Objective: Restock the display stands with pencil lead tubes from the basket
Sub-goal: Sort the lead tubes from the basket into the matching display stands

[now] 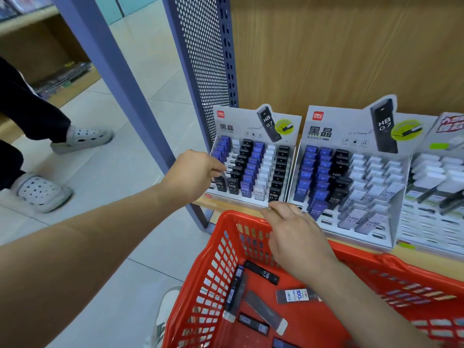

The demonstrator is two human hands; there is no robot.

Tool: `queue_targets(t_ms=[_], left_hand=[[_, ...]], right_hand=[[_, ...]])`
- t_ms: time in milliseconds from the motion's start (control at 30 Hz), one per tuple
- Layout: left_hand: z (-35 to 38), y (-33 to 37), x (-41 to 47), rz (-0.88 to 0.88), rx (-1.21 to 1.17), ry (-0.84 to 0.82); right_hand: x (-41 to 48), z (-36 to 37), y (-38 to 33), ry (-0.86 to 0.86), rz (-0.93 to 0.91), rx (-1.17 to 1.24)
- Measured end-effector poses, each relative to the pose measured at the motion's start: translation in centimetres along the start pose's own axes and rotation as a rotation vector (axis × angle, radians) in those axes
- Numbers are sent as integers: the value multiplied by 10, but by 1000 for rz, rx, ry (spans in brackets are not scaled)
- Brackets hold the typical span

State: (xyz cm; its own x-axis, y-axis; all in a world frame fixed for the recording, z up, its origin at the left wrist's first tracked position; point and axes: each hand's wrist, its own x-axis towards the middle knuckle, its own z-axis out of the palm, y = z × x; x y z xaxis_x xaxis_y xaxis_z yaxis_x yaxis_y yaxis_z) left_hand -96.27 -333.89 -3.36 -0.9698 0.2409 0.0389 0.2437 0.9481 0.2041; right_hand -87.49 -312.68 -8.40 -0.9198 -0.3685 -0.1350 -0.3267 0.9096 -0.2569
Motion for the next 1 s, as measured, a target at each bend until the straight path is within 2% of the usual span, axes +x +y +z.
queue_targets(t_ms=[200,267,400,533,633,800,1000], left_hand=[[8,6,3,-67,-50,-47],[9,3,7,-129,-93,-8],[1,10,12,-115,-54,44],[-7,13,5,-165,-131,151],[-6,15,-2,-176,-124,77],[4,16,-2,-161,27,-80],[0,8,16,-88,16,-171]], right_hand=[[-1,3,4,21,-10,24],[-1,3,5,30,-25,45],[-10,2,10,101,-36,134],[-31,0,23,190,12,205],[-46,-4,30,153,41,155],[-50,-8,20,45,2,131],[-20,-4,-9,-14,-13,106]])
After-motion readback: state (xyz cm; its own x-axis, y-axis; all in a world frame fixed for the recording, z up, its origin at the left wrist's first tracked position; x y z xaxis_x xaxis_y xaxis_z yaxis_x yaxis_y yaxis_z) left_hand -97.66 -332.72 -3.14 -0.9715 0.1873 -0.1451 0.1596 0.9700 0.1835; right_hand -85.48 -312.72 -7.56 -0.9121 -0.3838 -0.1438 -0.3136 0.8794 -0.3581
